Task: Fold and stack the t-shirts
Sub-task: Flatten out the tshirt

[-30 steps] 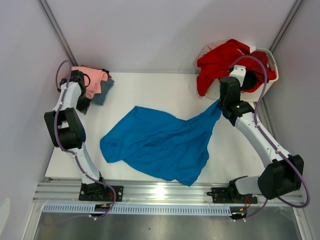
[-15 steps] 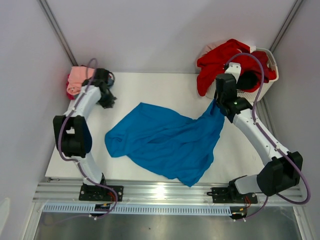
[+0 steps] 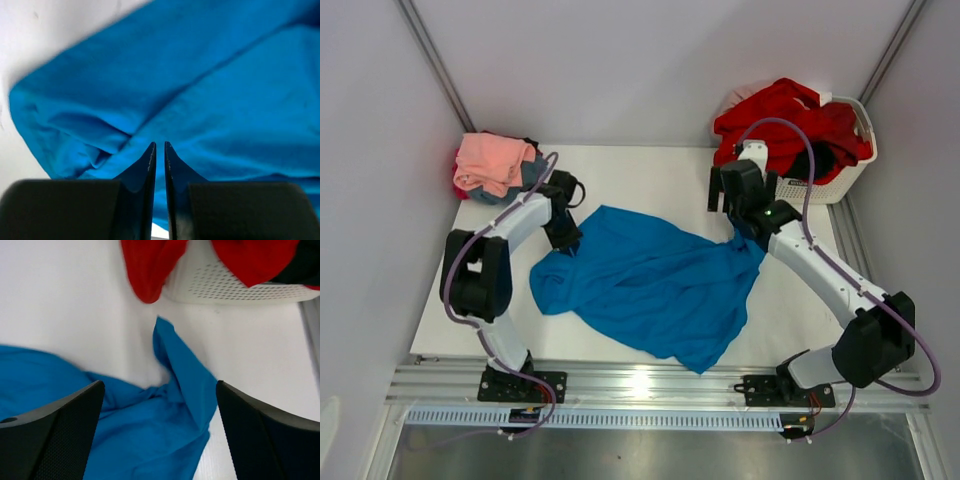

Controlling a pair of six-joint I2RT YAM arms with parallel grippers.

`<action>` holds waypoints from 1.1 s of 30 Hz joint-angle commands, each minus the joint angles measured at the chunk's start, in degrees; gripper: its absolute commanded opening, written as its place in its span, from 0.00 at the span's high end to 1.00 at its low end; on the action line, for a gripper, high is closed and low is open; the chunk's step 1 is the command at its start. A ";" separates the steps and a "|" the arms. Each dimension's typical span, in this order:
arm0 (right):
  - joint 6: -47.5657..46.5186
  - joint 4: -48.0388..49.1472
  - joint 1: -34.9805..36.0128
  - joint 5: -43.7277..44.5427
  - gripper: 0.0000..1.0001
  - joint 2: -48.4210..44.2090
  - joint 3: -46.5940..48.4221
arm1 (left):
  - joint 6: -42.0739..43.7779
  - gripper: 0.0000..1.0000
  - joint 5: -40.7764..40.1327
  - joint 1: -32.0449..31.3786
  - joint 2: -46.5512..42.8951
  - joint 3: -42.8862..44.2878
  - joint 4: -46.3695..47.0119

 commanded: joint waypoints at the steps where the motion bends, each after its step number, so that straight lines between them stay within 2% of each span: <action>1: 0.72 0.27 4.71 -0.28 0.01 -3.40 -1.49 | -2.18 0.85 0.84 -3.56 -7.72 -5.05 1.32; 3: 1.25 -0.78 6.22 -0.11 0.00 -5.24 -2.54 | -2.36 0.84 1.36 -4.62 -8.95 -6.92 2.38; 6: 3.70 -4.38 9.64 -0.63 0.01 -6.47 -4.03 | -2.97 0.77 2.41 -7.08 -10.62 -11.05 4.04; 7: 4.32 -5.69 11.91 -1.68 0.02 -7.44 -4.83 | -3.58 0.70 2.33 -8.39 -11.41 -13.32 5.09; 10: 9.06 -8.33 15.70 -3.17 0.03 -9.28 -9.04 | -4.37 0.61 2.42 -10.59 -12.12 -16.75 6.33; 14: 16.96 -8.69 23.07 -6.08 0.04 -10.78 -15.72 | -5.43 0.59 2.95 -12.53 -11.60 -18.79 8.44; 21: 23.31 -7.38 32.23 -7.57 0.07 -6.93 -22.58 | -6.66 0.59 2.42 -14.65 -8.78 -19.58 9.41; 33: 23.66 0.44 36.37 -14.08 0.11 3.44 -26.19 | -7.28 0.59 0.58 -14.82 -7.55 -19.41 9.15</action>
